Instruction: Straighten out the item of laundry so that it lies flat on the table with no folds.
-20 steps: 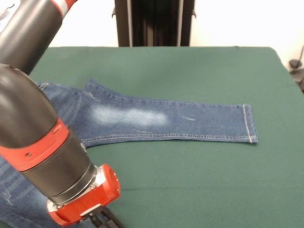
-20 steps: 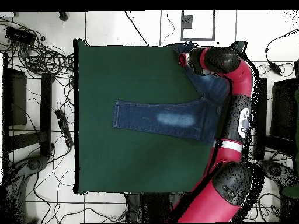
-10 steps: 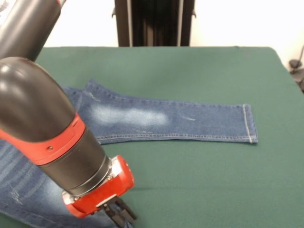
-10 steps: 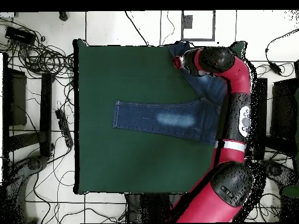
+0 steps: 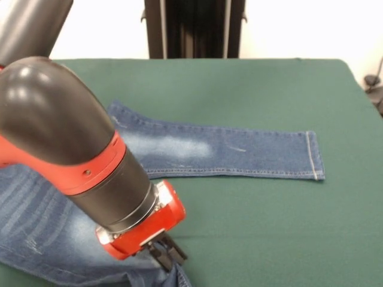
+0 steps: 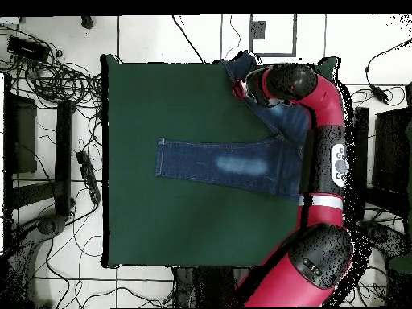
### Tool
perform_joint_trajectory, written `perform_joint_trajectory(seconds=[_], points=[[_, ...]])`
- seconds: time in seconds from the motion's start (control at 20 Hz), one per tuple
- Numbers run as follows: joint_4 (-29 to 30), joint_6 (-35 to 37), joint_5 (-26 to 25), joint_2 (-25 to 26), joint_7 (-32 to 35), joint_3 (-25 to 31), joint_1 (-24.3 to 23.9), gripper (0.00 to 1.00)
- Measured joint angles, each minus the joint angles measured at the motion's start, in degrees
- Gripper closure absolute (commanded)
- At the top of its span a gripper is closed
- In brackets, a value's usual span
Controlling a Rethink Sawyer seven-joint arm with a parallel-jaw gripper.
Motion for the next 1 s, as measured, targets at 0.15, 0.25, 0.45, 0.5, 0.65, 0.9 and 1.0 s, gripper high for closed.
perform_joint_trajectory(seconds=[0.15,0.25,0.45,0.5,0.65,0.9,1.0], points=[[2.22,0.13,1.13,-1.27,0.0,-1.35,0.0,1.0],[3.49,0.25,1.8,-1.98,0.0,-1.96,-0.05,1.0],[6.81,0.92,3.21,-3.85,0.0,-3.28,-0.15,1.0],[7.64,1.12,3.53,-4.31,0.0,-3.54,-0.19,1.0],[10.23,1.6,4.53,-5.74,0.0,-4.39,-0.28,1.0],[13.02,1.99,5.03,-7.14,0.0,-5.58,-0.34,1.0],[14.13,2.08,5.05,-7.64,0.0,-6.0,-0.35,1.0]])
